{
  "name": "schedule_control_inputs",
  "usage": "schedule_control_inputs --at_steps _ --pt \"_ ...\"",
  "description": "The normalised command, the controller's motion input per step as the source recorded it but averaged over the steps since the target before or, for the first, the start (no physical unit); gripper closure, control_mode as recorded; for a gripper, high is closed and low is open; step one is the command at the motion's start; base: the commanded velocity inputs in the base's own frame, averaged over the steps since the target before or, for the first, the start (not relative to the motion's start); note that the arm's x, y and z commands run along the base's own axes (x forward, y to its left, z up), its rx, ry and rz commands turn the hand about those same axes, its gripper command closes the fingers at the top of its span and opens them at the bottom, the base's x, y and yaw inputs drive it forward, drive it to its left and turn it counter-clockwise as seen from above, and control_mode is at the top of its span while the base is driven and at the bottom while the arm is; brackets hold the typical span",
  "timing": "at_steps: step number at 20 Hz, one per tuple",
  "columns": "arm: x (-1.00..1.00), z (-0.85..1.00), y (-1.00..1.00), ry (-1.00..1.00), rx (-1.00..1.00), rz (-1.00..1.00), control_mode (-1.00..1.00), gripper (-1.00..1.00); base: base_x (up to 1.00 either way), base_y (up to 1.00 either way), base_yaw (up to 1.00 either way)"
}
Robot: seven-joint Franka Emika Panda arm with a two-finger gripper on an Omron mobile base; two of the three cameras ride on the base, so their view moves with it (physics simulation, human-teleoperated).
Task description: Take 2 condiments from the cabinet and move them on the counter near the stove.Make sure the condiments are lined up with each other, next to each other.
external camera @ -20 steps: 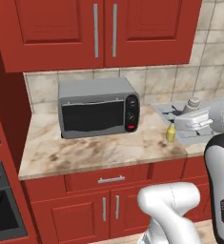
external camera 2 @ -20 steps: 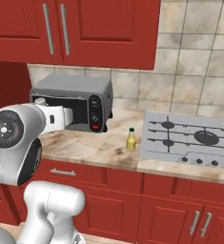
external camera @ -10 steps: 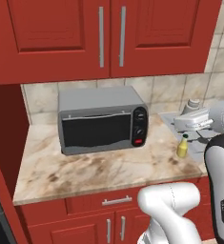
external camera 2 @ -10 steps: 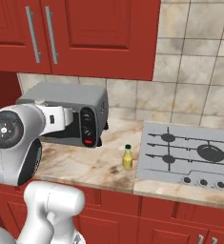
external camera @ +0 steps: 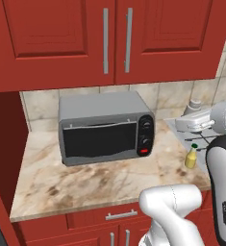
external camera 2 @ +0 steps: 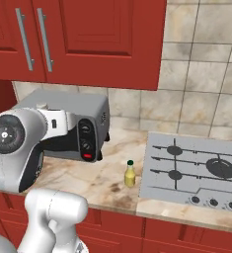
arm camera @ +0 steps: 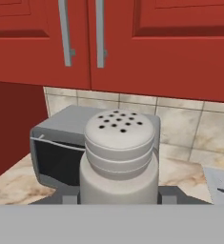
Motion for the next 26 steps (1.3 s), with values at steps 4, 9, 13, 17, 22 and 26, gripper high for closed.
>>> schedule_control_inputs --at_steps 4,9,13,17,22,26 --pt "0.00 0.00 0.00 0.00 0.00 0.00 1.00 1.00 0.18 0.00 0.00" --pt "0.00 0.00 0.00 0.00 0.00 0.00 1.00 1.00 0.00 0.00 0.00" --pt "0.00 0.00 0.00 0.00 0.00 0.00 1.00 1.00 0.06 -0.04 0.01" --pt "0.00 -0.13 -0.71 0.00 0.00 0.13 -1.00 1.00 0.00 0.00 0.00" --pt "0.00 -0.23 -0.88 0.00 0.00 0.19 -1.00 1.00 0.00 0.00 0.00" --pt "0.03 -0.36 -0.81 -0.02 0.00 0.19 -1.00 1.00 0.00 0.00 0.00"
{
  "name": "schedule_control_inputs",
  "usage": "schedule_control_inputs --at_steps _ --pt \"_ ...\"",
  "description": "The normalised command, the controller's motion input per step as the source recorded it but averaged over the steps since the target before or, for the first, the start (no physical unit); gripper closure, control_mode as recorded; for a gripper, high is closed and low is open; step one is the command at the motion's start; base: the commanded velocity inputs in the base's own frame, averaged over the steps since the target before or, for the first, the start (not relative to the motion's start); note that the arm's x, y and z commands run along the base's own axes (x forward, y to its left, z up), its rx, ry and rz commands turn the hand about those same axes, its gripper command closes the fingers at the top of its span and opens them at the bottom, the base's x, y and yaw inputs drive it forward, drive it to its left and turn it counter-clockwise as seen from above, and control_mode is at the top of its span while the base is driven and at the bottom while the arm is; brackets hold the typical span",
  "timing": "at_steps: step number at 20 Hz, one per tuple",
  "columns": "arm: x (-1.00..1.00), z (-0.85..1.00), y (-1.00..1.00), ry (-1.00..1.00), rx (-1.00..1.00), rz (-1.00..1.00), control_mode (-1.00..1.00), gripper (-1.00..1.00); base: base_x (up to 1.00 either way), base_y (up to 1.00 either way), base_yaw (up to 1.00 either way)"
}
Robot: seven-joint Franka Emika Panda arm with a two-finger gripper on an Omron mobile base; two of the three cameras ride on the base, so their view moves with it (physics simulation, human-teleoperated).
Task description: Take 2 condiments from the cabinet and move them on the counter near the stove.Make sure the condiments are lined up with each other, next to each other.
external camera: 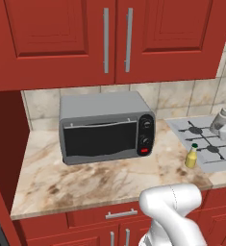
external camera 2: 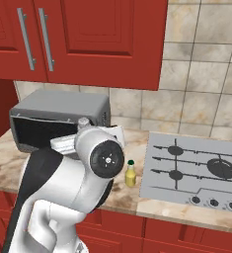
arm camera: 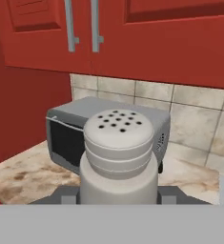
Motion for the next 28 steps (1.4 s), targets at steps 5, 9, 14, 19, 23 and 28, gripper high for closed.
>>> schedule_control_inputs --at_steps 5,9,14,19,23,28 --pt "0.07 -0.50 -0.56 -0.11 0.00 0.20 -1.00 1.00 0.00 0.00 0.00" --pt "0.14 -0.56 -0.35 -0.08 0.00 0.15 -1.00 1.00 0.00 0.00 0.00" --pt "0.29 -0.56 -0.22 0.00 0.00 0.03 -1.00 1.00 0.00 0.00 0.00" --pt "0.24 -0.52 -0.20 0.00 -0.01 0.00 -1.00 1.00 0.00 0.00 0.00" --pt "0.15 -0.43 -0.08 0.00 -0.07 0.00 -1.00 1.00 0.00 0.00 0.00" --pt "0.03 -0.39 -0.10 0.03 -0.07 0.00 -1.00 1.00 0.00 0.00 0.00"
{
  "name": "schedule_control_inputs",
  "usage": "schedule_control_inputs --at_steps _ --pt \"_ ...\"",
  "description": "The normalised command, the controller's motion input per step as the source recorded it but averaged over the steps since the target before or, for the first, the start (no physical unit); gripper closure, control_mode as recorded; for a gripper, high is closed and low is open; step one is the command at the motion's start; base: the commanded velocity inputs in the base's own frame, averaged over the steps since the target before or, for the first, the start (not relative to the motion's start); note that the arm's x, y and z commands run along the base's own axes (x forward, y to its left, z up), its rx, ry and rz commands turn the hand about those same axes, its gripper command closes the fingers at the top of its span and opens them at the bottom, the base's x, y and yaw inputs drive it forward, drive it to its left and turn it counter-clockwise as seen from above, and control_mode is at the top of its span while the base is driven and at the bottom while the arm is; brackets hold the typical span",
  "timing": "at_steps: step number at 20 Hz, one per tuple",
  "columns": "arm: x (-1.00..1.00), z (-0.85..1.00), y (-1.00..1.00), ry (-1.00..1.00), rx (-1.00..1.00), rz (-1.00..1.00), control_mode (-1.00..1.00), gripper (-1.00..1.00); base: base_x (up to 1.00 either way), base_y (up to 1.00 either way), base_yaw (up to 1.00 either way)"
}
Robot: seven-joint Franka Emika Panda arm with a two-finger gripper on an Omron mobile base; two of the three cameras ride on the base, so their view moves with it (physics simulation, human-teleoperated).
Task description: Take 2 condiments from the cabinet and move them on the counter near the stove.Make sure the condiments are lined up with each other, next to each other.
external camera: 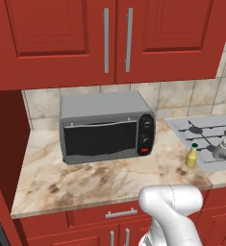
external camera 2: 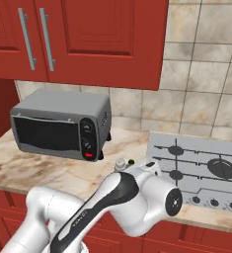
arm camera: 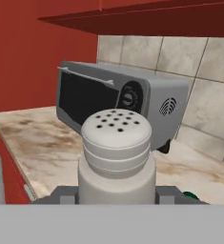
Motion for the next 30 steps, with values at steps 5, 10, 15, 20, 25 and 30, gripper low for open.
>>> schedule_control_inputs --at_steps 5,10,15,20,25,30 --pt "0.01 -0.41 -0.01 0.04 -0.05 0.00 -1.00 1.00 0.00 0.00 0.00" --pt "0.09 -0.52 0.00 0.08 -0.02 0.03 -1.00 1.00 0.00 0.00 0.00" --pt "0.13 -0.48 0.00 0.10 -0.01 0.03 -1.00 1.00 0.00 0.00 0.00" --pt "0.08 -0.26 -0.03 0.02 0.00 0.03 -1.00 1.00 0.00 0.00 0.00" --pt "0.01 -0.11 -0.04 0.00 0.04 0.06 -1.00 1.00 0.00 0.00 0.00" --pt "0.13 -0.09 -0.05 0.00 0.05 0.06 -1.00 1.00 0.00 0.00 0.00"
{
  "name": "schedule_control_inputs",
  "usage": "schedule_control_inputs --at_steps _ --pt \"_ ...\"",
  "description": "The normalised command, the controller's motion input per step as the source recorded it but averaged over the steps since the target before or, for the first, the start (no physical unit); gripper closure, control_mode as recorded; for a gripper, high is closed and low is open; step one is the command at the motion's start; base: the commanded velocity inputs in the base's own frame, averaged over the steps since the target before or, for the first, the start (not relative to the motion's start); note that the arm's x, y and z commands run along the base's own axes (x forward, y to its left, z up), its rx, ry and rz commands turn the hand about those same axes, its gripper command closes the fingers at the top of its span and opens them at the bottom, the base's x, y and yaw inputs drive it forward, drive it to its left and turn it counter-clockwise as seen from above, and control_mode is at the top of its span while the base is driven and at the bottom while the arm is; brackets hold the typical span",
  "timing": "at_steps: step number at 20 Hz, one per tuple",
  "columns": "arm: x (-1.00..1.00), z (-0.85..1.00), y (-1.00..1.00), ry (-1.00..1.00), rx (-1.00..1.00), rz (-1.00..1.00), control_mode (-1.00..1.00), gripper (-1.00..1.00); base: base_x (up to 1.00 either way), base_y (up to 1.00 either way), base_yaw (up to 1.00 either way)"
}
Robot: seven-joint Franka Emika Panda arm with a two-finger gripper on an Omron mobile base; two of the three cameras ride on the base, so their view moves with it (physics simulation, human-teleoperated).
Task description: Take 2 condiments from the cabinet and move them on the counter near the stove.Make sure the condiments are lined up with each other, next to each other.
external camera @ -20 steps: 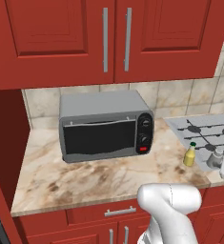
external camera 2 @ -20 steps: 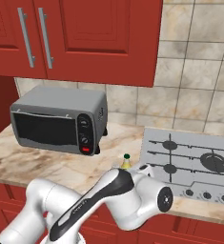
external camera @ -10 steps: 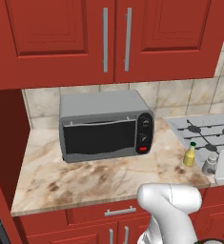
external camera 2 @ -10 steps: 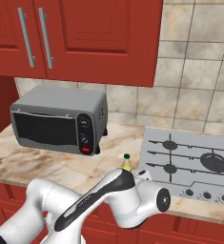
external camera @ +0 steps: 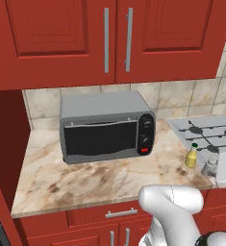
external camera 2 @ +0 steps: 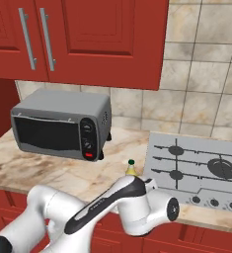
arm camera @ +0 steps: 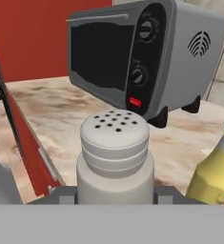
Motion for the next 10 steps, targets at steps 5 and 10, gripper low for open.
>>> schedule_control_inputs --at_steps 5,10 --pt "0.28 0.00 -0.21 0.00 0.10 0.05 -1.00 1.00 0.00 0.00 0.00" --pt "0.27 -0.01 -0.28 0.00 0.07 0.03 -1.00 1.00 0.00 0.00 0.00"
